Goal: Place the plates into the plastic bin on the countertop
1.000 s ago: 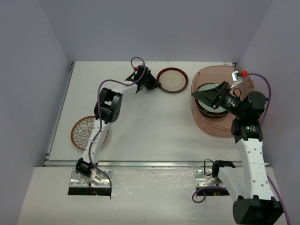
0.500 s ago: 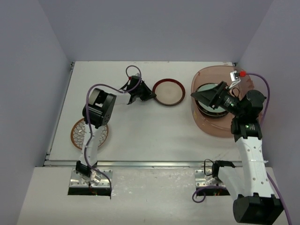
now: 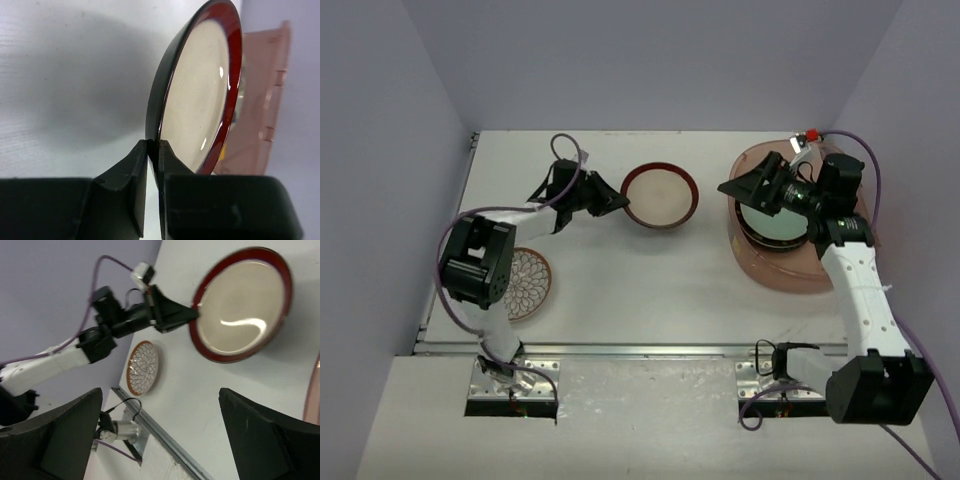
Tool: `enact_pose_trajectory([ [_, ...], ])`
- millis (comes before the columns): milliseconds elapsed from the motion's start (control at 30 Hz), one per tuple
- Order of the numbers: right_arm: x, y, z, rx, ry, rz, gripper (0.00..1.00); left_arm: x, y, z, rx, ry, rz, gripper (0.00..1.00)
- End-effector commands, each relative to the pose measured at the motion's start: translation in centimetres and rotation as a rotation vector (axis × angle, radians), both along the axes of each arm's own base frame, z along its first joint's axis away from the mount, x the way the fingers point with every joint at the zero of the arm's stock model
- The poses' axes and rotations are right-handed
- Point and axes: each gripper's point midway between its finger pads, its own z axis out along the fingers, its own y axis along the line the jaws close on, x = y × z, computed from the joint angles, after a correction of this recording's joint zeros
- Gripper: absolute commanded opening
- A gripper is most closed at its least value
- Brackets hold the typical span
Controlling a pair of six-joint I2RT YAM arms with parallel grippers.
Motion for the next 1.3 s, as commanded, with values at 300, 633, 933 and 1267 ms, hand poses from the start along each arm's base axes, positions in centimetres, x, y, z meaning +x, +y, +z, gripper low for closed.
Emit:
enact_pose_trajectory([
  [300,3.0,5.2,-4.4,-0.264,0.081,0.172,0.93,-9.6,-0.1,13.9,-0.156,-0.348,-0.203,0.00],
  [633,-0.6,9.2,-4.3,0.013,0.054,0.415,0.55,-11.8,-0.2,15.0,-0.198,-0.391,-0.240,0.00],
  [933,-3.0,10.3,-2.5,0.205,0.046,0.513,0.05,-10.7,-0.3,15.2,-0.185,-0.396,-0.224,0.00],
  [1267,0.4,2.1,-1.6,0.151,0.064,0.024,0.00,-8.1,9.2,17.1,0.276,-0.363,0.237,1.00],
])
